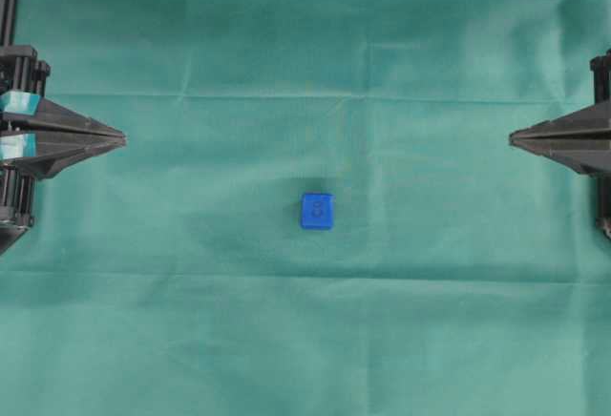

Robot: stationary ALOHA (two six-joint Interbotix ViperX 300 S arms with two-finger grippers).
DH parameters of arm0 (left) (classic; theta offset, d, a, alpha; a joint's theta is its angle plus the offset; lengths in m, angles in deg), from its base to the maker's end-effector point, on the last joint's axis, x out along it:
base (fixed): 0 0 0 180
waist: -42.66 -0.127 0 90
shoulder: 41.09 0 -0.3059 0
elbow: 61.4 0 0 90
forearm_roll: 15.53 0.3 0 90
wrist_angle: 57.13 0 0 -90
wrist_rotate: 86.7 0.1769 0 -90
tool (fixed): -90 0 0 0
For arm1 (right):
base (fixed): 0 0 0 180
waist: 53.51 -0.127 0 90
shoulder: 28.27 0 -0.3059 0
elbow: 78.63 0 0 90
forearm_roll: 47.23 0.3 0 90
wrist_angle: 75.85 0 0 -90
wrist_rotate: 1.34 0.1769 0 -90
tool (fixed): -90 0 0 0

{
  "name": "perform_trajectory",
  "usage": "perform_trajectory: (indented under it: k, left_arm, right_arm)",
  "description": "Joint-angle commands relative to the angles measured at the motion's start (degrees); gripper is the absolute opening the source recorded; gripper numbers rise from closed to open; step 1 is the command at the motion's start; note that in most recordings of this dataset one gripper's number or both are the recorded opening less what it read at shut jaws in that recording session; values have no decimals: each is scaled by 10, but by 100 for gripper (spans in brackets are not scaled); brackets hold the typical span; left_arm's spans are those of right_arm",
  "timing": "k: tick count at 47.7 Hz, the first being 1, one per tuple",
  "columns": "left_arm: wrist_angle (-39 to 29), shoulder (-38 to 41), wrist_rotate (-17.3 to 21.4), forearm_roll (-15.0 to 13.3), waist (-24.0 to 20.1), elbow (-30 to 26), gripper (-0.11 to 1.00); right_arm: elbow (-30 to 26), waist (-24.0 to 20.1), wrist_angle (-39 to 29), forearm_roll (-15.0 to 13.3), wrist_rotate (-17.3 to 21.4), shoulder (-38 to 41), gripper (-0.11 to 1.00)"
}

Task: Handover the blue block to the right arm after grasping it with the left arm, then place it in the designated position.

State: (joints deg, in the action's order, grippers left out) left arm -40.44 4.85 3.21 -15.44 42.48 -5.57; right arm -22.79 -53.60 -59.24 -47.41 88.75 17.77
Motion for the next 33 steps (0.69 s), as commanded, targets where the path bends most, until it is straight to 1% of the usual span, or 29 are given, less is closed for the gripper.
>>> perform_trajectory:
  k: [1,16,33]
  left_arm:
    - [-3,3,-1,-1,0,-13,2]
    - [-27,7,4,-1,-4,-20,2]
    - [-45,7,4,-1,-4,-25,2]
  right_arm:
    - [-8,4,4,0,-4,4,0]
    - [-11,6,-24,0,-1,5,0]
    - [-12,7,-25,3,1,7,0]
